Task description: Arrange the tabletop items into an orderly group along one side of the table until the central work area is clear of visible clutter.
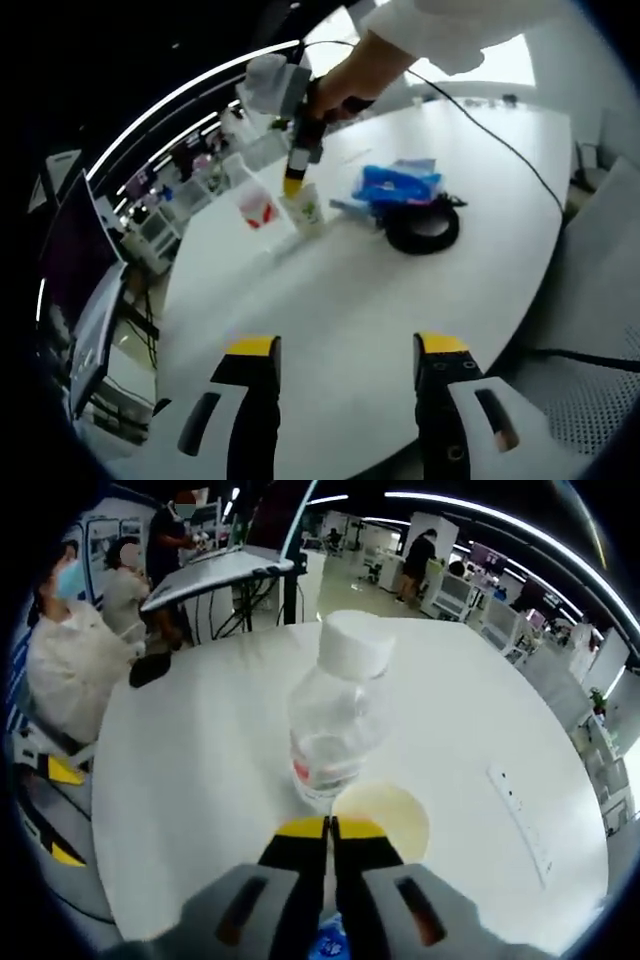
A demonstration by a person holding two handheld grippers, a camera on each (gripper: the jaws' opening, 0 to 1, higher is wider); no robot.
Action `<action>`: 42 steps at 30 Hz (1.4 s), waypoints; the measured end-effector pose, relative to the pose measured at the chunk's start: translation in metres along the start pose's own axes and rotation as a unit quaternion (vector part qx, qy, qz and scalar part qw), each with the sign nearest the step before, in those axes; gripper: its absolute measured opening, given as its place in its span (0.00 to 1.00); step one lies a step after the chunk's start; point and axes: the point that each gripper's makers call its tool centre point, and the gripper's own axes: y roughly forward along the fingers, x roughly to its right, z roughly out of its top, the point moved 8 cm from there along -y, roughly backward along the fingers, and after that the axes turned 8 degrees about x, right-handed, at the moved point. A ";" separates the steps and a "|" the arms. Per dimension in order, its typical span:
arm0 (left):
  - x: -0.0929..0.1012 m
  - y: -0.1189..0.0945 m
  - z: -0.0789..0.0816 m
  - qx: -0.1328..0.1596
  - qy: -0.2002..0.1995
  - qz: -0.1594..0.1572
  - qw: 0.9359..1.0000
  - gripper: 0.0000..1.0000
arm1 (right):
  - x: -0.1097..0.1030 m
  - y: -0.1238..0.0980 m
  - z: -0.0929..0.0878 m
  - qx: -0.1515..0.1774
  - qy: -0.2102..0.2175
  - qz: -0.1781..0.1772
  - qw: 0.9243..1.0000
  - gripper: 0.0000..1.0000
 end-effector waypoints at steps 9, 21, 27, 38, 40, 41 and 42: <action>-0.001 -0.001 0.000 -0.002 0.003 0.004 1.000 0.48 | 0.013 0.007 -0.002 0.011 0.026 0.009 1.000 0.00; -0.002 -0.002 -0.001 -0.004 0.010 0.009 1.000 0.47 | 0.008 0.007 0.002 0.028 0.041 -0.001 0.999 0.18; -0.001 -0.002 -0.001 -0.003 0.010 0.006 1.000 0.47 | 0.006 -0.004 0.010 0.054 0.034 -0.008 0.998 0.35; -0.002 -0.002 0.002 0.004 0.001 0.006 1.000 0.51 | -0.015 -0.031 0.007 0.065 0.045 -0.026 0.997 0.62; -0.002 -0.001 0.001 0.002 0.000 0.004 1.000 0.52 | -0.015 -0.036 0.004 0.067 0.054 -0.027 0.996 0.62; -0.002 -0.001 0.002 0.003 0.000 0.003 1.000 0.52 | -0.015 -0.039 0.003 0.068 0.058 -0.029 0.996 0.62; -0.001 -0.001 0.001 0.003 0.000 0.002 1.000 0.52 | -0.016 -0.042 0.002 0.069 0.060 -0.030 0.995 0.62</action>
